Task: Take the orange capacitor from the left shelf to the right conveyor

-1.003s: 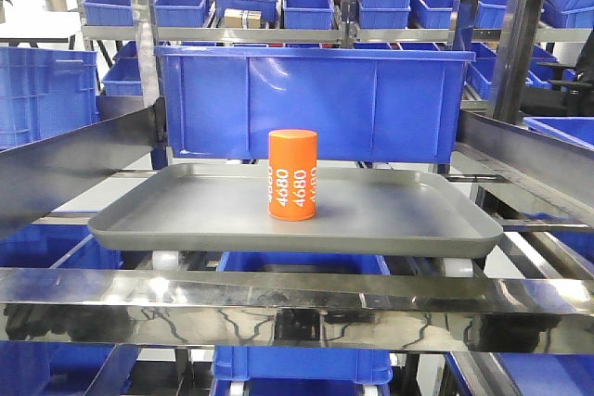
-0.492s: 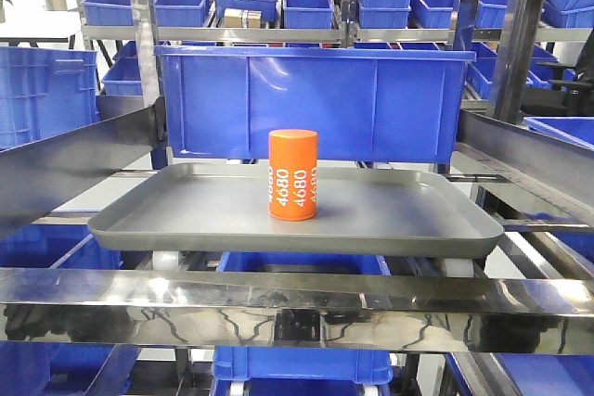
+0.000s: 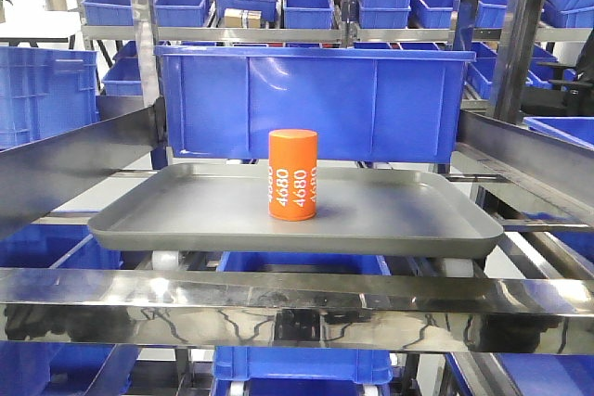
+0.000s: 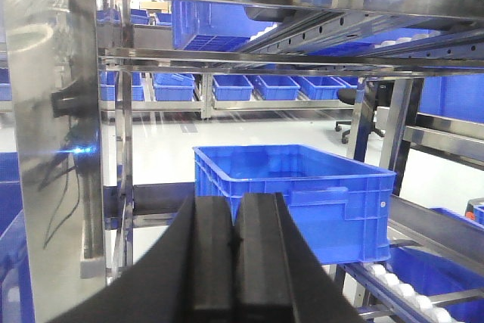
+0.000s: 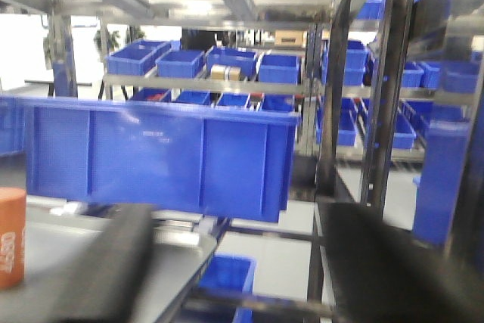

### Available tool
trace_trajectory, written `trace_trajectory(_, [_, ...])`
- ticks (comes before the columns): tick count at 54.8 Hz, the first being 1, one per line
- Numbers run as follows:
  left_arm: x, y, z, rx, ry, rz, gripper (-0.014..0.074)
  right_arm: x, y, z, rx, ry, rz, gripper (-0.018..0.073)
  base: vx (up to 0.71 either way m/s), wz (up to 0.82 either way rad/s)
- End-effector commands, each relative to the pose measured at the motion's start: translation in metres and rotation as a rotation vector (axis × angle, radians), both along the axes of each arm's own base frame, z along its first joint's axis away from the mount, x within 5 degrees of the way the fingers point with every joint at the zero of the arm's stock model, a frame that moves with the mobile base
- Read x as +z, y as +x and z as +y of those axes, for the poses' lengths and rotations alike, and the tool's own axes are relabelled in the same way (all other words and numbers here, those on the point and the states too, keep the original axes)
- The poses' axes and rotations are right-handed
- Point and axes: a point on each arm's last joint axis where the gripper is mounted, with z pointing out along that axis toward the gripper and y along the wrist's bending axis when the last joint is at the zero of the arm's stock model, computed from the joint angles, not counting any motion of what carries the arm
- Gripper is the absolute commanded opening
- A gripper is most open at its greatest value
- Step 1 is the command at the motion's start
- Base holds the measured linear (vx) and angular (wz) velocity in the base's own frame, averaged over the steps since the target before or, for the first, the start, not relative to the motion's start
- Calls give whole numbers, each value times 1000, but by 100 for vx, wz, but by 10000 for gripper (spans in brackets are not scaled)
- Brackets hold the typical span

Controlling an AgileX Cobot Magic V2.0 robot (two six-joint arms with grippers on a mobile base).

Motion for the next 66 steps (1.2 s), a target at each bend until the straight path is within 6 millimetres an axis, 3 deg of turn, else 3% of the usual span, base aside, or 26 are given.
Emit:
trace_trajectory(1, [18, -3, 1, -5, -37, -110, -6, 19, -4, 0, 7, 60, -132, 732, 0, 0])
trace_trajectory(13, [18, -3, 1, -5, -37, -110, -6, 13, 1, 6, 68, 71, -56, 706, 0, 0])
trace_trajectory(27, [18, -3, 1, -5, -37, -110, -6, -7, 46, 33, 318, 70, 81, 664, 0, 0])
trace_trajectory(40, [18, -3, 1, -5, -37, -110, -6, -20, 83, 48, 454, 93, 99, 657, 0, 0])
trace_trajectory(48, [18, -3, 1, -5, -37, -110, -6, -30, 101, 75, 530, -5, 104, 653, 0, 0])
trace_trajectory(54, [18, -3, 1, -5, -37, -110, -6, -27, 109, 96, 551, -8, 87, 650, 0, 0])
trace_trajectory(66, [18, -3, 1, -5, -37, -110, -6, -32, 127, 117, 576, -4, 109, 645, 0, 0])
